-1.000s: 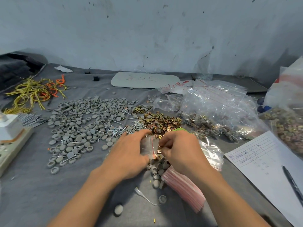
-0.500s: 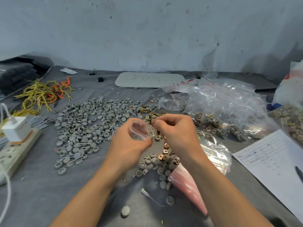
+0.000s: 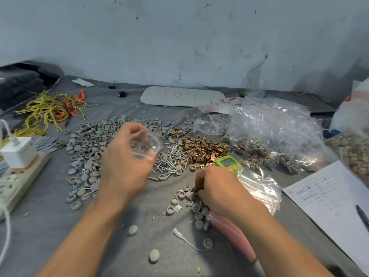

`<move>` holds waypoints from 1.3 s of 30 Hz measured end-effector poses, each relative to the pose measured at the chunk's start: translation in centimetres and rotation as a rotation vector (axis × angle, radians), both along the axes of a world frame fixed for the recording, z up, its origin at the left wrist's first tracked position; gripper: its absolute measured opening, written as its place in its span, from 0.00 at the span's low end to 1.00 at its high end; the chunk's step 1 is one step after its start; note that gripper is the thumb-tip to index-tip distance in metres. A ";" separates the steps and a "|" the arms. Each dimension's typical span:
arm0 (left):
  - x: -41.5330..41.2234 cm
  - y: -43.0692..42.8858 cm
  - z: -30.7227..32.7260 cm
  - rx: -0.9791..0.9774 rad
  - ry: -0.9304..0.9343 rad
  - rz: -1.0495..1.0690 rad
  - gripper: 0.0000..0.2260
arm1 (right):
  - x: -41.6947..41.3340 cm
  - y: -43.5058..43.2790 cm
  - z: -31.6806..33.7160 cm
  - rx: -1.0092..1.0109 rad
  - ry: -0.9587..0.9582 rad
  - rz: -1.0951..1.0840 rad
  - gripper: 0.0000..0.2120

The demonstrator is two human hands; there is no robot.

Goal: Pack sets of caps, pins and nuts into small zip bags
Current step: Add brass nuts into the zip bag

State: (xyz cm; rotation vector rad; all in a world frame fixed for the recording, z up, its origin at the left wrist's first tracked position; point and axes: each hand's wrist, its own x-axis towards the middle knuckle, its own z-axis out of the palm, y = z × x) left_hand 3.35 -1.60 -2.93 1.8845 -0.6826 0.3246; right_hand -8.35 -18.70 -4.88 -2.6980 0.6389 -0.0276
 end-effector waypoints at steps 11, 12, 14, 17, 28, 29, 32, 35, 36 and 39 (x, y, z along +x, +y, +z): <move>-1.7 -3.3 -3.4 0.427 0.059 -0.072 0.24 | -0.1 -0.6 0.7 0.273 -0.337 -0.139 0.10; -1.8 -3.3 -3.5 0.410 0.064 -0.078 0.23 | -0.3 -0.6 1.0 0.423 -0.384 -0.140 0.10; -1.8 -3.2 -3.4 0.383 0.070 -0.085 0.23 | -0.5 -0.6 1.4 0.678 -0.444 -0.132 0.12; -1.9 -3.2 -3.3 0.372 0.068 -0.092 0.23 | -0.6 -0.6 1.9 0.802 -0.476 -0.109 0.14; -2.4 -3.4 -3.1 0.367 0.060 -0.157 0.25 | 0.0 0.5 2.3 0.669 -0.591 -0.061 0.14; -2.4 -3.4 -3.1 0.358 0.060 -0.168 0.25 | 0.1 0.7 2.3 0.643 -0.587 -0.056 0.14; -2.4 -3.3 -3.0 0.331 0.075 -0.185 0.25 | 0.5 1.2 2.1 0.631 -0.585 -0.051 0.12; -2.3 -3.0 -3.0 0.305 0.089 -0.194 0.26 | 0.8 1.3 1.9 0.660 -0.593 -0.047 0.08; -2.3 -2.9 -3.0 0.295 0.089 -0.201 0.26 | 0.7 1.3 1.9 0.663 -0.596 -0.045 0.07; -2.4 -2.7 -2.7 0.269 0.106 -0.216 0.26 | 0.7 1.0 1.9 0.688 -0.599 -0.048 0.07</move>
